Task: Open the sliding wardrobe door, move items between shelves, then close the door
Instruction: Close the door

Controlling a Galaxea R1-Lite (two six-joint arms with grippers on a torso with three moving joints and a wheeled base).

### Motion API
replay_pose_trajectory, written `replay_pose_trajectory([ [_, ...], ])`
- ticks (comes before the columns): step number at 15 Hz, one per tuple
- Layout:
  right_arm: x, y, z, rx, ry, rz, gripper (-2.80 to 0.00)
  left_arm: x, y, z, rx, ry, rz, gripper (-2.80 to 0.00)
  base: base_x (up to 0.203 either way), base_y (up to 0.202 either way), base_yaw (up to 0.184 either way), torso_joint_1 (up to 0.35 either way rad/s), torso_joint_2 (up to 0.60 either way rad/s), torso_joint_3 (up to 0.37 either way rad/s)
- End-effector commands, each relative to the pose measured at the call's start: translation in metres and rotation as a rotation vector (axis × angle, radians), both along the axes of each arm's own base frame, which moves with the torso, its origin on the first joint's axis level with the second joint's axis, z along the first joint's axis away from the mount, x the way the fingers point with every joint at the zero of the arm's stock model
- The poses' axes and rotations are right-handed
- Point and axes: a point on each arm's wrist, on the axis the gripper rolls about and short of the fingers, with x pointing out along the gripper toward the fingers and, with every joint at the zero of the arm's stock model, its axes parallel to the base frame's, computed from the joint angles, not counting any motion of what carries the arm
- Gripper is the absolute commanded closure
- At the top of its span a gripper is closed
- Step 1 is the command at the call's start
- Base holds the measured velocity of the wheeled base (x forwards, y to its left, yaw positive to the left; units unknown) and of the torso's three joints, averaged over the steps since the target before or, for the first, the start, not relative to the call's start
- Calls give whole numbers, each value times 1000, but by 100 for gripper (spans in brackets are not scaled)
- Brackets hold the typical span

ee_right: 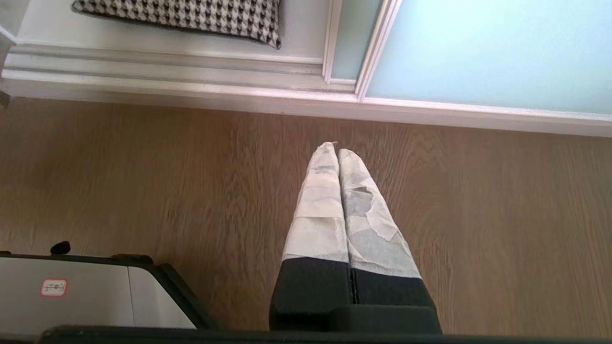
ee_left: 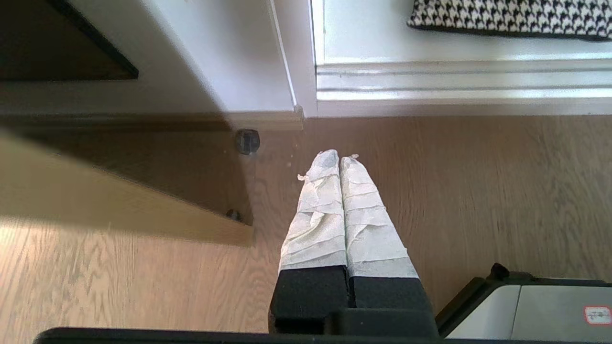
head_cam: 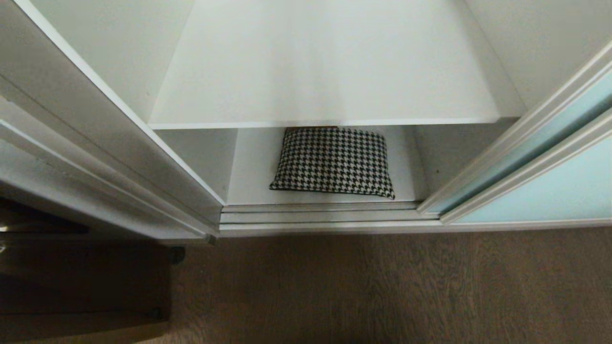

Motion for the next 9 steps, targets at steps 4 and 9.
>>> replay_pose_trajectory([
  [4,0,0,0,9,3,2,0,0,0,0,-1,-1,-2,0,-179,0,-2,-1,4,4],
  [9,0,0,0,-4,2,-1,0,0,0,0,-3,-2,-1,0,-14,0,-1,0,0,0],
])
